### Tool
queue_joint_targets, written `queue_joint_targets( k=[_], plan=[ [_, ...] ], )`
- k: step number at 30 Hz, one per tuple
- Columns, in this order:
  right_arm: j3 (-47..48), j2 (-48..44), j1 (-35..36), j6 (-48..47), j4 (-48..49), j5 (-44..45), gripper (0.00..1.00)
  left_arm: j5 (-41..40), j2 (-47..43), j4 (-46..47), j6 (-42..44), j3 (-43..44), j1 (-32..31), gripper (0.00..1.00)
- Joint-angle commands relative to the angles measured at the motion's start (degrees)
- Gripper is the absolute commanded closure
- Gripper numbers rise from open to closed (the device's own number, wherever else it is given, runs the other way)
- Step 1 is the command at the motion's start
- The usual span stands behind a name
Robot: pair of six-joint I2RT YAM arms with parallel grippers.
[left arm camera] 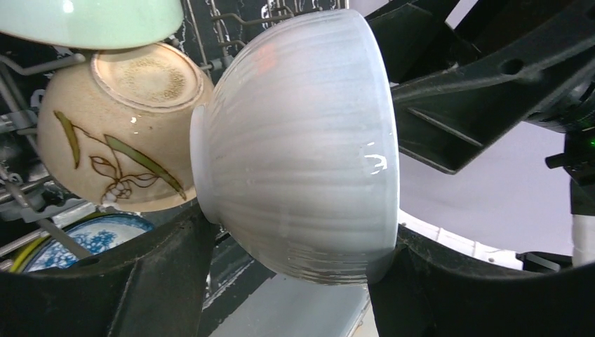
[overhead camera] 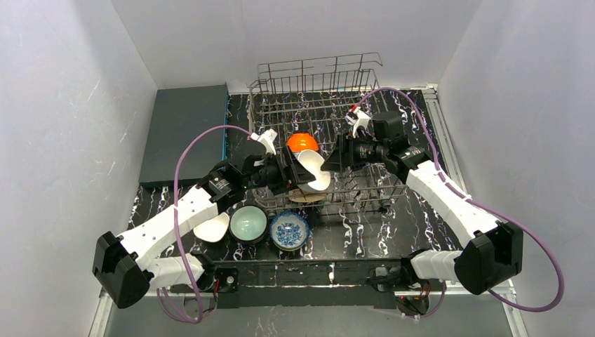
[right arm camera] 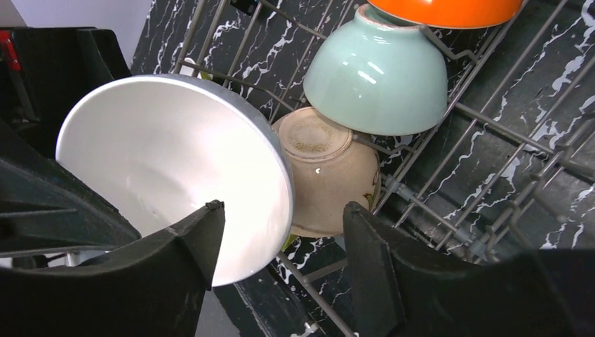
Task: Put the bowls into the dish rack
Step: Place the bowl in the dish rack.
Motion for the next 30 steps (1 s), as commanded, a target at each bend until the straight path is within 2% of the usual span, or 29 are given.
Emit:
queue_joint_targets(
  k=[1,4,7,17,20,30],
  plan=[
    [1.68,-1.22,-0.18,-0.80,0.66,0.84,0.25,-1.47,-3.75,0.90,3.98,0.86,0.96,0.85],
    [1.55,-2.09,-0.19,-0.98,0.29,2.36,0.17,-1.92,-3.94,-0.61,6.70,1.77,1.95,0.87],
    [1.50,-2.87,-0.20,-1.65,-0.49,3.76,0.15,-1.94,-3.74,-1.82,10.01,3.40,3.46,0.88],
    [1.80,-4.19,-0.27,-2.90,-2.96,6.83,0.06,7.19,3.65,-2.82,23.16,13.31,11.49,0.92],
    [1.82,-4.59,-0.29,-3.38,-3.87,7.83,0.02,10.40,5.63,-0.10,30.11,15.18,13.20,0.93],
    [1.36,-4.75,-0.54,-4.55,-5.81,9.80,0.01,8.86,12.12,2.72,52.92,22.96,15.25,1.00]
  ],
)
